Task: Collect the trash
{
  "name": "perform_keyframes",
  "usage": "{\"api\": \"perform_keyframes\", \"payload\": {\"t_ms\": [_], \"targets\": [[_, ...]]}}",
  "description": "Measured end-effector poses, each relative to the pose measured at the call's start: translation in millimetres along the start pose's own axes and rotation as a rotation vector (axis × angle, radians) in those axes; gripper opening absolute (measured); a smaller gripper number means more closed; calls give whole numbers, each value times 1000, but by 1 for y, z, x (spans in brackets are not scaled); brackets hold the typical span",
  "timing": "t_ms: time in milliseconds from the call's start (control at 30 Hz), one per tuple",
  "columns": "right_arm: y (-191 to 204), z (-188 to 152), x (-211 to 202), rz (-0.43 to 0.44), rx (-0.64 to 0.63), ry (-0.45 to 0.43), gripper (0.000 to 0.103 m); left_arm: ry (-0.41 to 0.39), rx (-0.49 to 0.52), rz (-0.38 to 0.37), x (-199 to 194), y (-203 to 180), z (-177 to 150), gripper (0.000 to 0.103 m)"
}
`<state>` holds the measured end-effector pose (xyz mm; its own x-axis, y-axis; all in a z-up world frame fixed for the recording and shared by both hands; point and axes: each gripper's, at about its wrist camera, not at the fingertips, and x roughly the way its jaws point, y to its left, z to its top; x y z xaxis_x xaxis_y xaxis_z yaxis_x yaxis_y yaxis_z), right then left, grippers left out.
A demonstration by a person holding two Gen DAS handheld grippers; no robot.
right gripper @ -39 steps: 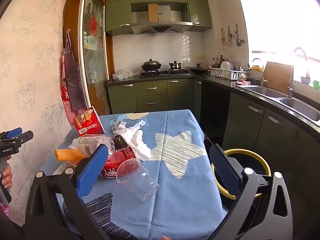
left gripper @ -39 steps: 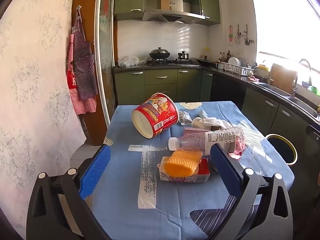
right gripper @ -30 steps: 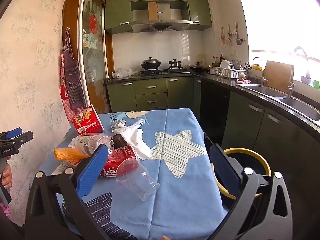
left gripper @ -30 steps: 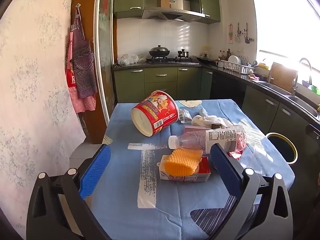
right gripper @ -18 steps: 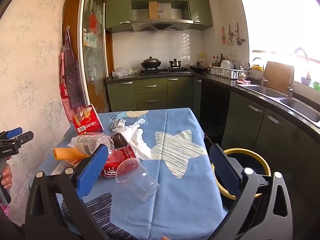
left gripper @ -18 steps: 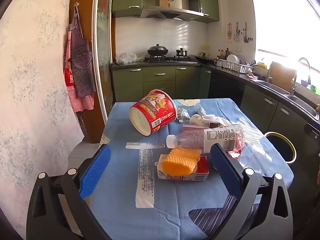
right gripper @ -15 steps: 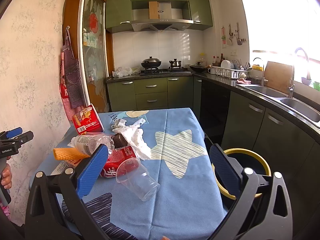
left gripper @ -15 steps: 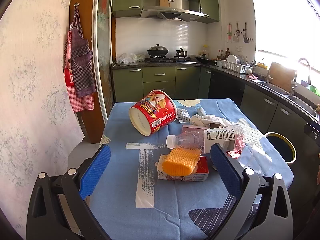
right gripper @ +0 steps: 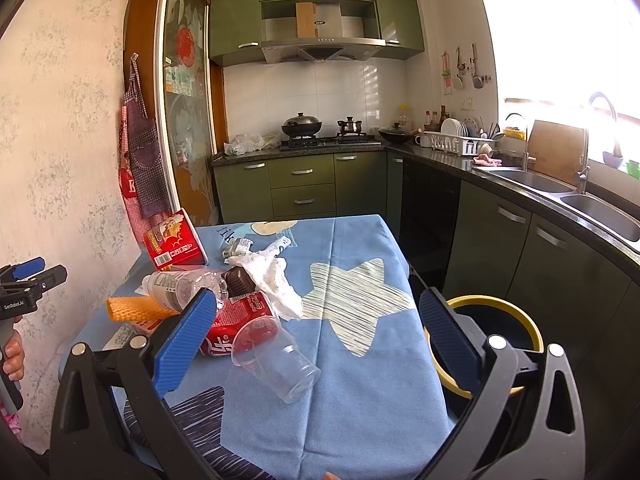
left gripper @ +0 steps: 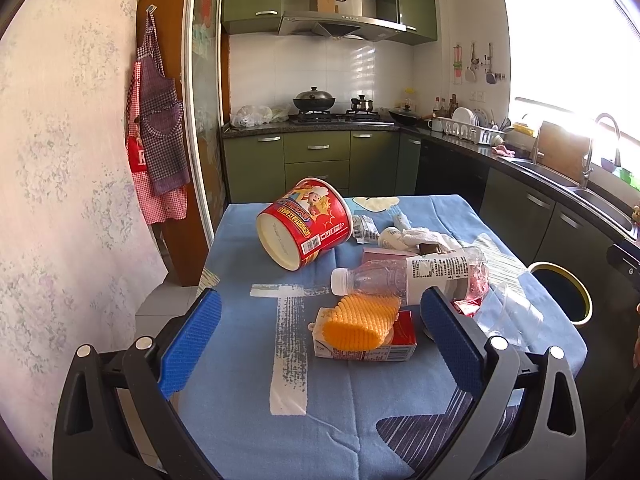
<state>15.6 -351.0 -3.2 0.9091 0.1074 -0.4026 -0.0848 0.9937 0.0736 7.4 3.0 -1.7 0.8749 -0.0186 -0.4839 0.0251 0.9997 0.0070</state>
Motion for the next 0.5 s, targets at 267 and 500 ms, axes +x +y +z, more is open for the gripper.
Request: {"api": "perform_keyframes", "payload": {"t_ms": [267, 500], "targets": [[1, -1, 2, -1, 0, 0, 97, 8, 6, -1, 3, -2, 1, 98], [1, -1, 2, 0, 2, 2, 97, 6, 8, -1, 3, -3, 0, 98]]}}
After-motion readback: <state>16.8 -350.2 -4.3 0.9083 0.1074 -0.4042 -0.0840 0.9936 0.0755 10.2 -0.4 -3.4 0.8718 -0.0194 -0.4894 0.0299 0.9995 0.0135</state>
